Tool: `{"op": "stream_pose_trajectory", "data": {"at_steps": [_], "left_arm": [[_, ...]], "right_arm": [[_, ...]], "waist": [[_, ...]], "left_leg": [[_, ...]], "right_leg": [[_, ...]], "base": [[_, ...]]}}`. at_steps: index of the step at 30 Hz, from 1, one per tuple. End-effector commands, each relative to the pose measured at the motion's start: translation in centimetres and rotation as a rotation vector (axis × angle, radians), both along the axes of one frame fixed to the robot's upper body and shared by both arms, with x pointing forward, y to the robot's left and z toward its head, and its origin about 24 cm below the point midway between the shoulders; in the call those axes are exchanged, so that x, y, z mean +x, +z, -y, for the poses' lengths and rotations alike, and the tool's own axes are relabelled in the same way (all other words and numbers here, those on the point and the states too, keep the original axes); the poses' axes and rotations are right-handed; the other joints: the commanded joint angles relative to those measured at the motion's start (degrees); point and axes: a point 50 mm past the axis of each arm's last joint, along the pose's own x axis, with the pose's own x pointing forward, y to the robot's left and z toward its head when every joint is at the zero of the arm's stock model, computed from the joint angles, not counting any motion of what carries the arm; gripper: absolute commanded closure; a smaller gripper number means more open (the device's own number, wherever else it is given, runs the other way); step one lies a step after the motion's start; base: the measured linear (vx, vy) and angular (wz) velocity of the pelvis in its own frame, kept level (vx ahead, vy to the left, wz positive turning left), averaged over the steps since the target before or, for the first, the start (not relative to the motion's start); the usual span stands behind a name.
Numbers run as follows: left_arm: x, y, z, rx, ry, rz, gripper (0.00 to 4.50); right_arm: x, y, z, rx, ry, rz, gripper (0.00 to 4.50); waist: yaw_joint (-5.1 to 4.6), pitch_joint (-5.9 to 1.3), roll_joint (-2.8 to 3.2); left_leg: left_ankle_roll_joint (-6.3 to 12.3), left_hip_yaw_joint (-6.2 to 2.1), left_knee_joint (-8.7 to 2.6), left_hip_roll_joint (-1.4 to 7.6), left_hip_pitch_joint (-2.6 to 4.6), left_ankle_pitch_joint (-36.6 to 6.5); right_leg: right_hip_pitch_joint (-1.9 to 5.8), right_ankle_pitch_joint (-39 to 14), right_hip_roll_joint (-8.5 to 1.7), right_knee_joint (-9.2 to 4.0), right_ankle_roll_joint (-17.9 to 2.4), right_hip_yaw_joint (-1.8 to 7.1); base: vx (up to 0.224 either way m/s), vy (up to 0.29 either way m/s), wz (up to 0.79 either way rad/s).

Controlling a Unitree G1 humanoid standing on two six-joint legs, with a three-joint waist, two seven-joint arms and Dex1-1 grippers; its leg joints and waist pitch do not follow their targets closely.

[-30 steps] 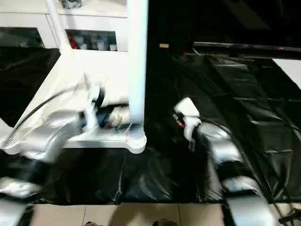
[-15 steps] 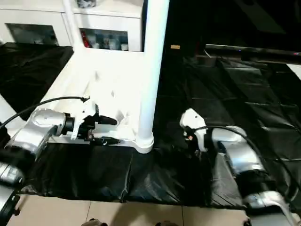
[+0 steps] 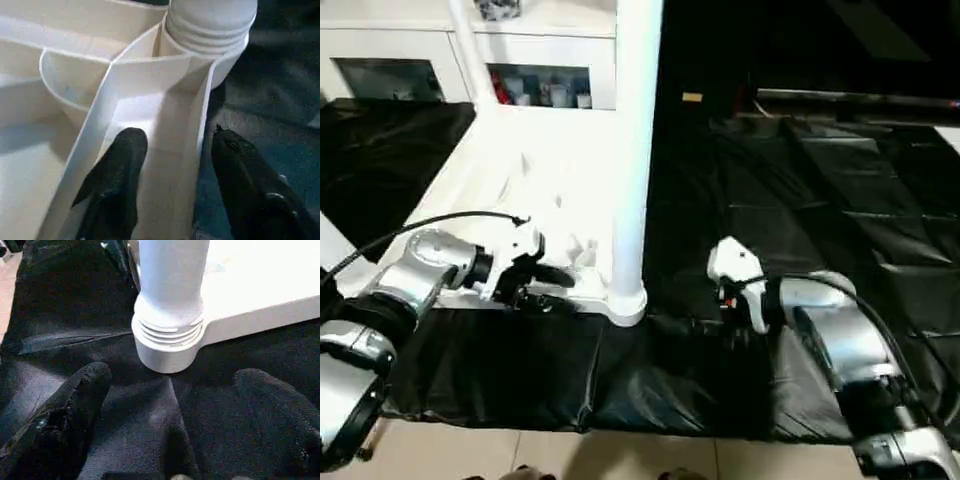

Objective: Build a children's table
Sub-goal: Rotate table base

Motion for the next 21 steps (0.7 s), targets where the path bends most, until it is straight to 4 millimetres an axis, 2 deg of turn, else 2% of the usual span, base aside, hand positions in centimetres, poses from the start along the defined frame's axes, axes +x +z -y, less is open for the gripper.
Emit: {"op": "stream_pose_trajectory", "data": {"at_steps": [1,2,7,9,11,12,21], "left_arm": [[0.33,0.44,-0.07,0.028,-0.009,0.010,2.29],[0.33,0.44,-0.16,0.023,-0.003,-0.003,2.50],[0.35,0.48,-0.23,-0.001,-0.004,-0.026,2.78],[0.32,0.45,-0.27,-0.010,-0.001,-0.039,3.02],[0.34,0.44,-0.27,-0.015,0.003,-0.041,3.12],[0.32,0.44,-0.29,-0.017,0.001,-0.043,3.39],[0.10,0.12,-0.75,-0.002,-0.001,-0.062,4.01]], "right_arm": [[-0.06,0.40,0.16,0.002,-0.007,0.009,0.00],[-0.09,0.41,0.15,0.002,-0.007,0.007,0.00],[-0.14,0.48,0.12,0.000,-0.012,0.004,0.00],[-0.11,0.49,0.08,0.000,-0.013,0.002,0.00],[-0.11,0.51,0.04,0.000,-0.013,0.001,0.00],[-0.07,0.53,0.01,-0.001,-0.013,0.002,0.00],[0.01,0.55,-0.09,-0.001,-0.011,0.000,0.00]], "waist": [[0.34,-4.38,0.11],[0.33,-4.36,0.14],[0.38,-4.38,0.18],[0.42,-4.41,0.15],[0.45,-4.42,0.00],[0.49,-4.40,-0.15],[0.73,-4.32,-0.19]], "left_leg": [[2.69,-0.51,-3.37,0.90,0.64,-13.2],[2.60,-0.50,-3.38,0.87,0.69,-13.6],[2.52,-0.49,-3.38,0.88,0.72,-13.8],[2.60,-0.50,-3.38,0.92,0.66,-13.5],[2.78,-0.46,-3.33,0.88,0.57,-12.9],[2.90,-0.42,-3.30,0.84,0.59,-12.7],[2.95,-0.45,-3.36,0.92,0.66,-12.9]], "right_leg": [[3.44,-19.6,-3.85,-5.37,-10.2,2.19],[3.42,-19.6,-3.83,-5.39,-10.4,2.17],[3.47,-18.9,-3.92,-5.36,-11.1,2.21],[3.55,-18.1,-3.97,-5.28,-11.4,2.23],[3.57,-18.1,-3.99,-5.22,-11.2,2.24],[3.55,-18.4,-4.00,-5.28,-11.1,2.21],[3.41,-20.2,-4.09,-5.47,-10.4,2.21]], "base": [[0.000,0.000,0.00],[0.000,0.000,0.00],[0.000,0.000,0.00],[0.000,0.000,0.00],[0.000,0.000,0.00],[0.000,0.000,0.00],[0.000,0.000,0.00]]}}
